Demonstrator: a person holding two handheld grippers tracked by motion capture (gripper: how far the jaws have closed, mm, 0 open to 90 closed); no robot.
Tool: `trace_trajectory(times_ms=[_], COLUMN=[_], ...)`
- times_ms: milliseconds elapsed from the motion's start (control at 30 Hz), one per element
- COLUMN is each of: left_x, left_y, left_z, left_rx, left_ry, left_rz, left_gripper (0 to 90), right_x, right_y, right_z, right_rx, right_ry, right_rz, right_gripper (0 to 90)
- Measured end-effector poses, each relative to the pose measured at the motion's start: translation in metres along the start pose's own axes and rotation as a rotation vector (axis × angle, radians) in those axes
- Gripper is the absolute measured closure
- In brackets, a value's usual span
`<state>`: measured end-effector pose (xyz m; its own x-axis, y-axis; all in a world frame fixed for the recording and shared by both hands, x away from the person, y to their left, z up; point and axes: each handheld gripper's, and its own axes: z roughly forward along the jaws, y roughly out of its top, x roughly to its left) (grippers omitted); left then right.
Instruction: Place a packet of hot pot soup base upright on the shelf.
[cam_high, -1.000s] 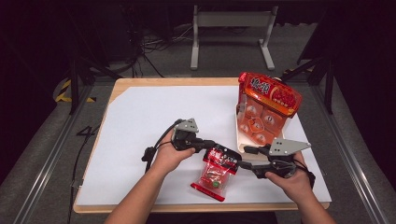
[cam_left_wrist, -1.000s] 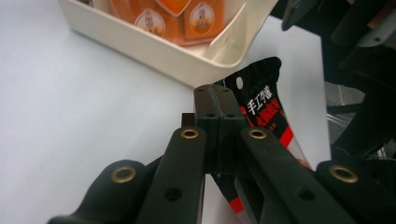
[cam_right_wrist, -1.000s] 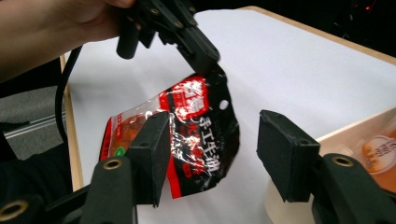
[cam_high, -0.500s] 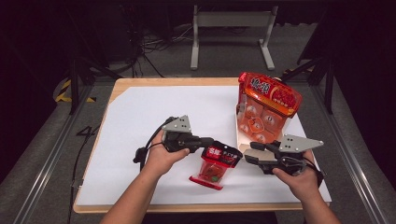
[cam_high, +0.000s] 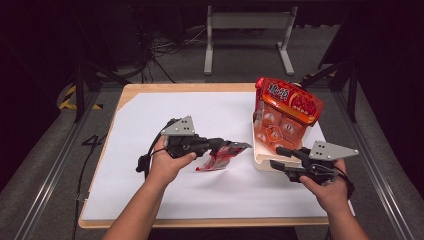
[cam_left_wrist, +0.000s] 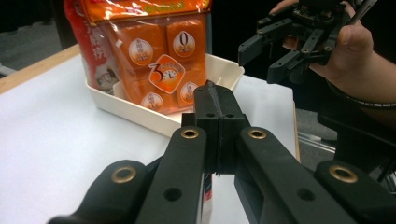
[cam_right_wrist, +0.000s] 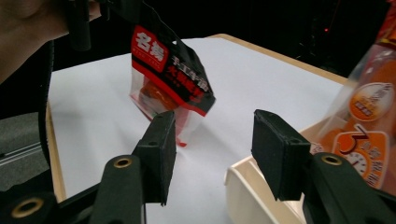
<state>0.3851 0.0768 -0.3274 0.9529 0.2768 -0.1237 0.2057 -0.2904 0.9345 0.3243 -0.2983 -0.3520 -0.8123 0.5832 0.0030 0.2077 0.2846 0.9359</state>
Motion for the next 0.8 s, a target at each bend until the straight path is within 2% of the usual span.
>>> trace_trajectory(times_ms=[233,467,800], left_x=[0.004,0.005,0.006], left_y=[0.005,0.014,0.026], left_z=[-0.004,-0.005,-0.005], left_rx=[-0.014,-0.025,-0.051], left_ry=[0.009,0.013,-0.005], left_rz=[0.000,0.017,0.034], left_gripper=[90.0,90.0,90.0], right_x=[-0.008,-0.013,-0.018], right_y=[-0.003,-0.007,-0.011], right_z=[-0.014,-0.028,-0.042], right_rx=[-0.017,-0.032,-0.054], right_ry=[-0.044,-0.082,-0.117], right_rz=[0.020,0.036,0.052], right_gripper=[50.1,50.2,50.4])
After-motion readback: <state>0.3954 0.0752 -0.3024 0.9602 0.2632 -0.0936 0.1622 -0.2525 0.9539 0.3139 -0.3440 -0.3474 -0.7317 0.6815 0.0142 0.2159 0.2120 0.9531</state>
